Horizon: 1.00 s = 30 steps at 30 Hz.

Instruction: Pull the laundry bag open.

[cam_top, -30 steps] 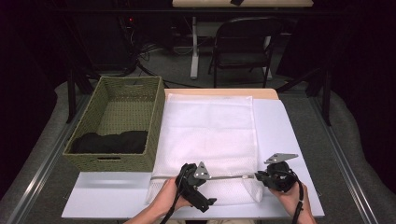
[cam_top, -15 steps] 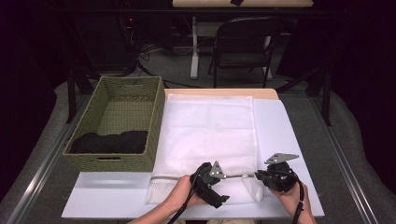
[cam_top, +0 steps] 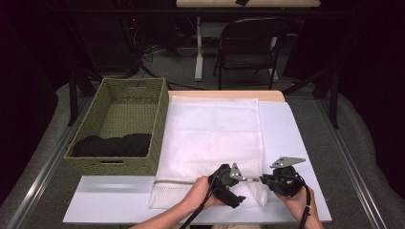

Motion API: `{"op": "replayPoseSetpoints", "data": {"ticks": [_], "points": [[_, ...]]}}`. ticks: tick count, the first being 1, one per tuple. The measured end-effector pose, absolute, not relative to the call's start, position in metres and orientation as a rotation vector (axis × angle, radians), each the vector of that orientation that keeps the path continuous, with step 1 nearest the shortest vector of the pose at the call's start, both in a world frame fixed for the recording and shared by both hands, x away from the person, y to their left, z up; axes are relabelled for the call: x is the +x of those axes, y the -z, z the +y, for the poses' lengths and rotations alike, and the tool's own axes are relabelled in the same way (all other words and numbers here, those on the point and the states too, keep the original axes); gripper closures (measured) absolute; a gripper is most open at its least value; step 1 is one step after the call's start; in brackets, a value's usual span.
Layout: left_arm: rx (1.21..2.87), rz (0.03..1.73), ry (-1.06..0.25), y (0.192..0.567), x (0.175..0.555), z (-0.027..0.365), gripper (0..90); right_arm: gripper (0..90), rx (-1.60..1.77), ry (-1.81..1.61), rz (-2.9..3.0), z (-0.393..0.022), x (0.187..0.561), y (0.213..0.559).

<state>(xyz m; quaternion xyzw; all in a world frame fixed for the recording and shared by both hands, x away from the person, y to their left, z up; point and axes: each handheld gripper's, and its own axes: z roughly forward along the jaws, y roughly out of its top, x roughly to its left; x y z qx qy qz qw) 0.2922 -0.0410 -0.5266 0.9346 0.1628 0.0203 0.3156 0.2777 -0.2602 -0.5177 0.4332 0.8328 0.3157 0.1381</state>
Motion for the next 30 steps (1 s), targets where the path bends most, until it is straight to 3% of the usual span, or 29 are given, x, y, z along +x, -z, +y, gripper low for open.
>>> {"op": "replayPoseSetpoints", "data": {"ticks": [4, 10, 30], "points": [[2.456, 0.448, -0.052, 0.532, 0.295, -0.046, 31.1, 84.7, 1.231, -0.926, 2.41, -0.259, 0.277, 0.518], [2.434, 0.459, -0.035, 0.53, 0.3, -0.052, 45.9, 84.7, 1.211, -0.945, 2.411, -0.257, 0.275, 0.516], [2.426, 0.477, -0.06, 0.538, 0.314, -0.068, 71.5, 84.7, 1.159, -0.972, 2.422, -0.255, 0.273, 0.515]]}}
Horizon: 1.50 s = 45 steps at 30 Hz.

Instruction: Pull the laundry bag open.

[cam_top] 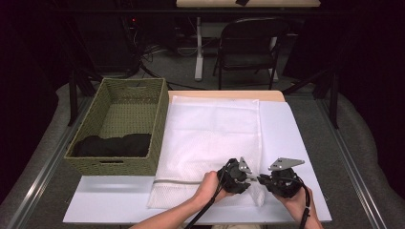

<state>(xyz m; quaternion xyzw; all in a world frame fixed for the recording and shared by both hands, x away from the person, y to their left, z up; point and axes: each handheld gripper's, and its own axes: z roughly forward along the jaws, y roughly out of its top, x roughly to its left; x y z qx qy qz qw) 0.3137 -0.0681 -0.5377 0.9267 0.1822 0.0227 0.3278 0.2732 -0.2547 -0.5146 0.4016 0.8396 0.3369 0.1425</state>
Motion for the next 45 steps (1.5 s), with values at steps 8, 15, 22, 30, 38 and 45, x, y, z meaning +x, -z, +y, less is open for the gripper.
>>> {"op": "replayPoseSetpoints", "data": {"ticks": [8, 15, 22, 30, 38, 45], "points": [[2.424, 0.487, -0.067, 0.538, 0.313, -0.072, 78.1, 84.7, 1.138, -0.971, 2.419, -0.252, 0.271, 0.514], [2.428, 0.478, -0.065, 0.542, 0.311, -0.076, 85.8, 84.6, 1.129, -0.971, 2.428, -0.252, 0.272, 0.515], [2.386, 0.493, -0.038, 0.543, 0.313, -0.07, 86.4, 77.3, 1.169, -0.978, 2.435, -0.254, 0.273, 0.518], [2.353, 0.513, 0.004, 0.541, 0.313, -0.064, 86.3, 75.7, 1.201, -0.986, 2.436, -0.253, 0.275, 0.52], [2.344, 0.517, -0.014, 0.54, 0.312, -0.062, 86.1, 81.6, 1.191, -0.998, 2.433, -0.251, 0.275, 0.52], [2.351, 0.528, -0.049, 0.541, 0.309, -0.063, 86.3, 83.7, 1.169, -0.971, 2.445, -0.249, 0.273, 0.518]]}}
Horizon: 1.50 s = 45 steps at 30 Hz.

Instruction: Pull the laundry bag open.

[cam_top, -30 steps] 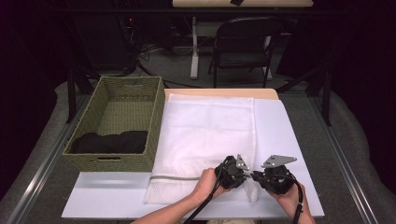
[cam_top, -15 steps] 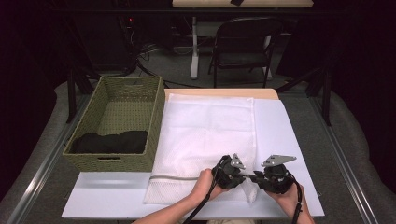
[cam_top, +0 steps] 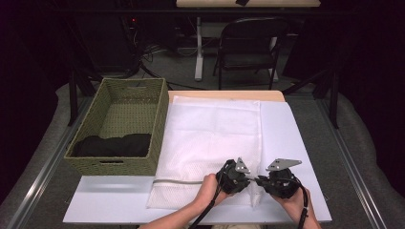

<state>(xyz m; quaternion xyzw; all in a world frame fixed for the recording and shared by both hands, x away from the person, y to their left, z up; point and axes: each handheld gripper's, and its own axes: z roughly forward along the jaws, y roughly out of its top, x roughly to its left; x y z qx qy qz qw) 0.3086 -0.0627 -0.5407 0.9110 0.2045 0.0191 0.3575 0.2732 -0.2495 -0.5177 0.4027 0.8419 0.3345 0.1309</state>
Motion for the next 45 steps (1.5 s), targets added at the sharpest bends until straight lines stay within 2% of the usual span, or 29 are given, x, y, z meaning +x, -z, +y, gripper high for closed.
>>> {"op": "replayPoseSetpoints", "data": {"ticks": [31, 42, 45], "points": [[2.326, 0.57, -0.088, 0.5414, 0.3074, -0.0602, 86.7, 85.2, 1.166, -0.959, 2.432, -0.2471, 0.2723, 0.5157], [2.313, 0.596, 0.001, 0.5412, 0.3112, -0.0623, 83.9, 85.6, 1.142, -1.014, 2.434, -0.246, 0.2697, 0.5127], [2.323, 0.607, -0.001, 0.5425, 0.3106, -0.0641, 85.5, 85.6, 1.114, -1.014, 2.437, -0.2458, 0.2695, 0.5128]]}}
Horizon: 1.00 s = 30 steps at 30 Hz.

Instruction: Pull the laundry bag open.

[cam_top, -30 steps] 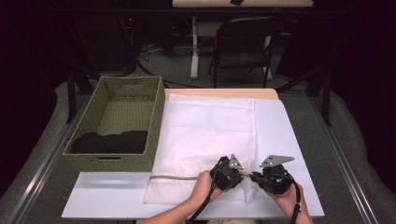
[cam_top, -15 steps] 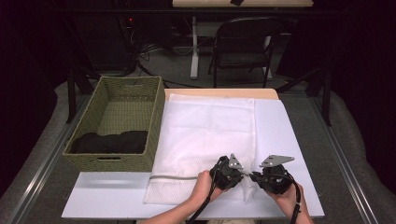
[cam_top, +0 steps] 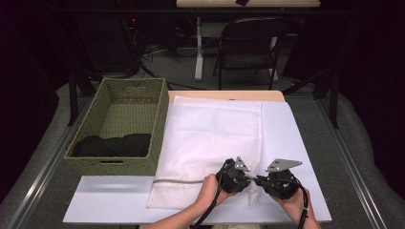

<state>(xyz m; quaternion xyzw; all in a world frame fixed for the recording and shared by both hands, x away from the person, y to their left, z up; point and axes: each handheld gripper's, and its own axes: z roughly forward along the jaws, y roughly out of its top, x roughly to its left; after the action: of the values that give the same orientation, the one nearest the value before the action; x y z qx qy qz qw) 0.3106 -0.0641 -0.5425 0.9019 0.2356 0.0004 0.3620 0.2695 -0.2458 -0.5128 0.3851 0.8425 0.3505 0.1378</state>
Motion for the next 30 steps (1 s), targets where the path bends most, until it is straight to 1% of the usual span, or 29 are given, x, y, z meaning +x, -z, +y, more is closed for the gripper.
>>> {"op": "replayPoseSetpoints", "data": {"ticks": [13, 21, 23, 24, 25, 29, 30], "points": [[2.358, 0.628, 0.028, 0.542, 0.313, -0.06, 86.7, 85.7, 1.088, -0.948, 2.45, -0.24, 0.267, 0.514], [2.369, 0.602, 0.006, 0.54, 0.314, -0.06, 86.8, 86.3, 1.097, -0.953, 2.45, -0.241, 0.268, 0.513], [2.402, 0.603, -0.064, 0.54, 0.315, -0.059, 87.1, 86.6, 1.103, -0.943, 2.449, -0.241, 0.267, 0.512], [2.355, 0.662, 0.034, 0.542, 0.32, -0.053, 87.1, 86.6, 1.099, -0.939, 2.435, -0.243, 0.267, 0.51], [2.349, 0.663, 0.05, 0.54, 0.32, -0.052, 87.0, 86.6, 1.133, -0.97, 2.42, -0.246, 0.267, 0.508], [2.375, 0.611, -0.022, 0.533, 0.312, -0.051, 86.7, 86.4, 1.149, -0.985, 2.419, -0.251, 0.268, 0.509], [2.364, 0.626, -0.01, 0.534, 0.313, -0.05, 86.6, 86.3, 1.154, -0.996, 2.418, -0.252, 0.269, 0.509]]}}
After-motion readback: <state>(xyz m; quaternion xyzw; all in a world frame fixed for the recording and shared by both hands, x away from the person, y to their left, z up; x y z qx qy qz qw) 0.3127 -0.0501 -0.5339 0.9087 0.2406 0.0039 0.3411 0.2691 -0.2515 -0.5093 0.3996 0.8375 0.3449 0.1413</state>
